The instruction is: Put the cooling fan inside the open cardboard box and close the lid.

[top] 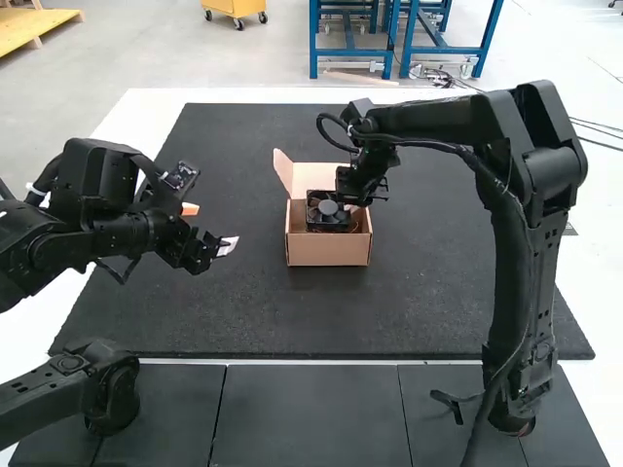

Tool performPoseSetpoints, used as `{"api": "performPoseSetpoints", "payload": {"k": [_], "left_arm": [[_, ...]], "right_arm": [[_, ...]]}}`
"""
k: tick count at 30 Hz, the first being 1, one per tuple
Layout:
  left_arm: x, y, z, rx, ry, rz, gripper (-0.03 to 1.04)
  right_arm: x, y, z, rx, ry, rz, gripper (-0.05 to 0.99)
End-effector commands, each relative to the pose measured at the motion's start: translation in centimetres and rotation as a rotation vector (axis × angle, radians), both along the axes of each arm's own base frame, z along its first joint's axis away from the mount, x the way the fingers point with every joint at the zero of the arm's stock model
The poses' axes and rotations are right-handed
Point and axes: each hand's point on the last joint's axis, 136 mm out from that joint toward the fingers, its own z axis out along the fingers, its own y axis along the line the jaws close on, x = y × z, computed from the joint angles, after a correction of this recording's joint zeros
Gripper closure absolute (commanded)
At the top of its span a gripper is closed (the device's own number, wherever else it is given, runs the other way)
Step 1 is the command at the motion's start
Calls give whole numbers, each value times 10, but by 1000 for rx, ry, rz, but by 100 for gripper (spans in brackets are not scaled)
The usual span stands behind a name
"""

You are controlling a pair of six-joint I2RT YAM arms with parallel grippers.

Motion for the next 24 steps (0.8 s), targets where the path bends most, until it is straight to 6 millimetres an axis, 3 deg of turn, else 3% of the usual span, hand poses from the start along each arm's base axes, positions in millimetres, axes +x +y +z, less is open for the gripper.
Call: {"api": "performPoseSetpoints", "payload": {"k": [1,8,15,24], "left_arm": [[1,0,11,-7,-41,-3,5],[2,-1,11,-9,-47,-5,5],[5,-2,13,-17,-64,-5,5],[9,-3,14,-28,-82,-1,5]], "right_arm": [[8,9,9,48,0,-9,95],[-1,11,1,26,45,15,95],[-22,-2,-7,-35,127,39,95],[-27,2,-15,-11,167,40,94]]}}
